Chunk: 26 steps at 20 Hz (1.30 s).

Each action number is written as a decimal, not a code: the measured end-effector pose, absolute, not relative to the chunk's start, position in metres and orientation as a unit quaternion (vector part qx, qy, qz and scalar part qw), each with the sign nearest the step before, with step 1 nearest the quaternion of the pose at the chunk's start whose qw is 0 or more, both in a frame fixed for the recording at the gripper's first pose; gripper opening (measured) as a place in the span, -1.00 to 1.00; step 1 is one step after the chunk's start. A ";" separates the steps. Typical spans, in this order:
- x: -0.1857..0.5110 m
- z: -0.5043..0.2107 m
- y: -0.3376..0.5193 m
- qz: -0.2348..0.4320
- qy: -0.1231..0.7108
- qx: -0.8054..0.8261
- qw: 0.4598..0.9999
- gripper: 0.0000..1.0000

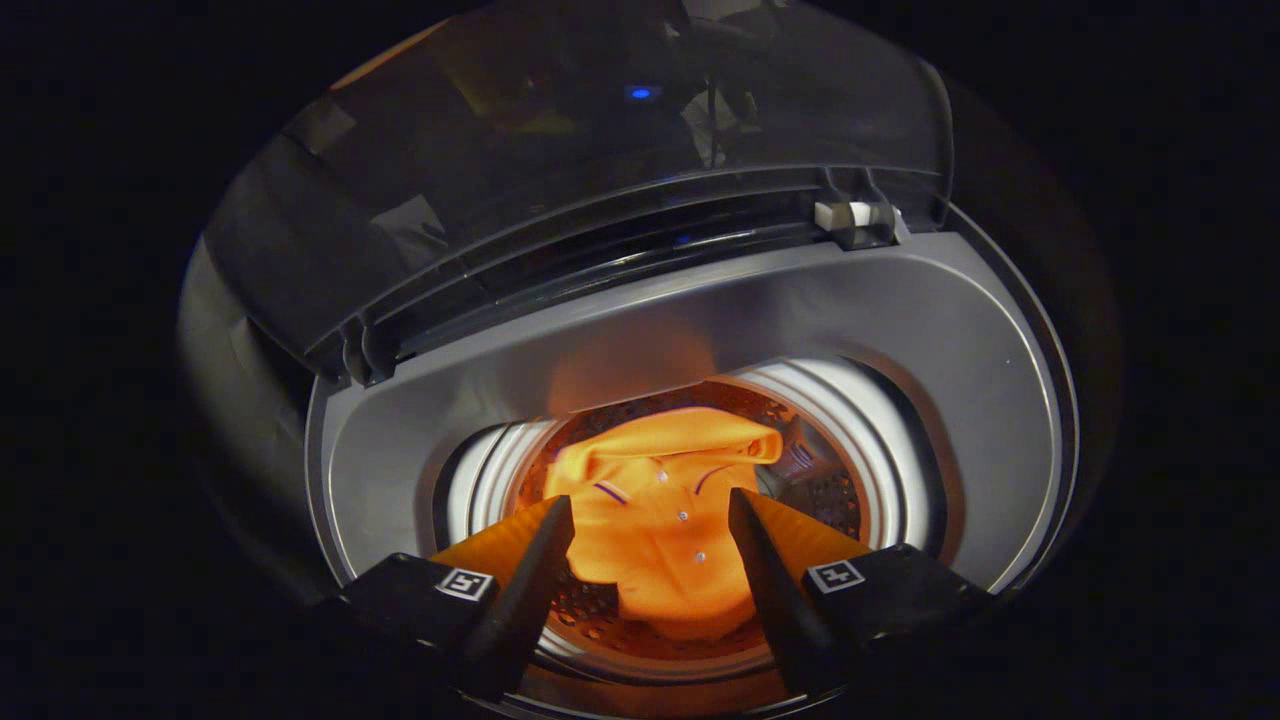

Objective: Put the clothes into the washing machine and then close the washing machine lid.

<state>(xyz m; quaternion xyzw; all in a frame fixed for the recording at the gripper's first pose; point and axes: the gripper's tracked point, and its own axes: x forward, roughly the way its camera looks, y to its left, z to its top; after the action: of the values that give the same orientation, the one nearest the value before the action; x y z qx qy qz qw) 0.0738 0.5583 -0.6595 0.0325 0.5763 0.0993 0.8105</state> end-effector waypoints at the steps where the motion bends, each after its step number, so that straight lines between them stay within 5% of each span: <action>1: 0.071 -0.660 0.559 0.100 0.576 0.031 0.811 0.97; 13: 0.072 -0.620 0.561 0.136 0.517 0.020 0.845 0.97; 26: 0.115 -0.444 0.561 0.176 0.317 0.041 0.931 0.96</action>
<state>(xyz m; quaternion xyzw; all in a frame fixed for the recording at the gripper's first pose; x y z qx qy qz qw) 0.1151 0.5608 -0.4437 0.0410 0.3165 0.1759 0.9312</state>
